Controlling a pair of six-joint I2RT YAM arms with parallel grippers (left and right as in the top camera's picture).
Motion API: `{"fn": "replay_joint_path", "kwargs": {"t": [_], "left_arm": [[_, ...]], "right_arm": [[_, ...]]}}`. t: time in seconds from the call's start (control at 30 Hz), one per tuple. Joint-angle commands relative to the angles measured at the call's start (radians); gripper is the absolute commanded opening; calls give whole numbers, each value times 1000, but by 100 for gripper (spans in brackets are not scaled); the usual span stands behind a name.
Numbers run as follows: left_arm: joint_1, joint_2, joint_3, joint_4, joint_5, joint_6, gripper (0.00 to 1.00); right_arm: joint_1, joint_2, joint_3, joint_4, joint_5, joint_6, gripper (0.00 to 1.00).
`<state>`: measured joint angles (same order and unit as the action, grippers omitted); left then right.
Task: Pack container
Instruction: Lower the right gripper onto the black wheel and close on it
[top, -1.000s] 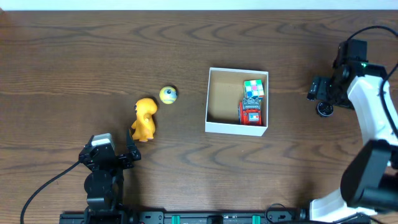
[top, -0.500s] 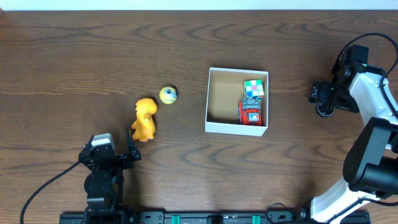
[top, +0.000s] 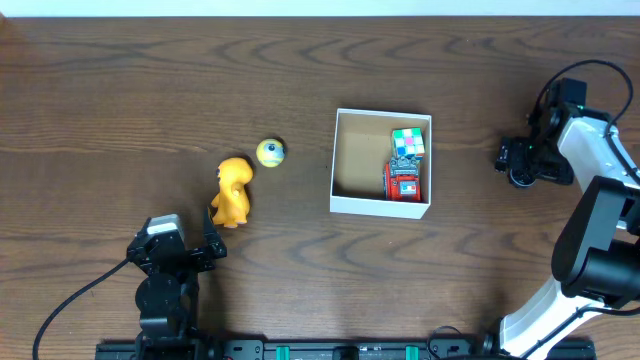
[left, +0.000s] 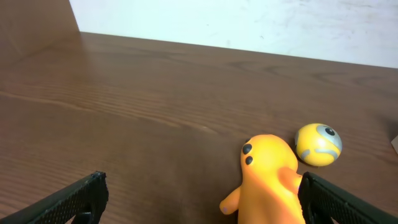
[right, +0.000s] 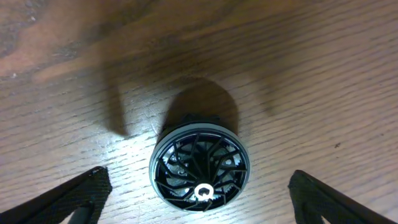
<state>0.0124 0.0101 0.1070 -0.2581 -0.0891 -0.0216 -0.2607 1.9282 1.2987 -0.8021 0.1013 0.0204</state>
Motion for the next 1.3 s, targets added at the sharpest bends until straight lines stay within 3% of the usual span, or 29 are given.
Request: {"fn": "replay_joint_path", "kwargs": {"t": [0.0,0.3,0.43,0.57,0.9,1.27], "left_arm": [[6,-6,-25,-5,-8,14,98],[6,-6,-25,-5,-8,14,98],[6,-6,-25,-5,-8,14,98],[6,-6,-25,-5,-8,14,98],[6,-6,-25,-5,-8,14,98],[6,-6,-25,-5,-8,14,98]], "right_arm": [[-9,21,-31,27,-6,-14,91],[-10,21,-99,113,-27,-14,80],[-9,21,-104,119,-34,-14,64],[-9,20,-104,118,-46,-14,60],[19,-55,-50,86,-109,-14,60],[185,-314,-23,73,-105,-14,60]]}}
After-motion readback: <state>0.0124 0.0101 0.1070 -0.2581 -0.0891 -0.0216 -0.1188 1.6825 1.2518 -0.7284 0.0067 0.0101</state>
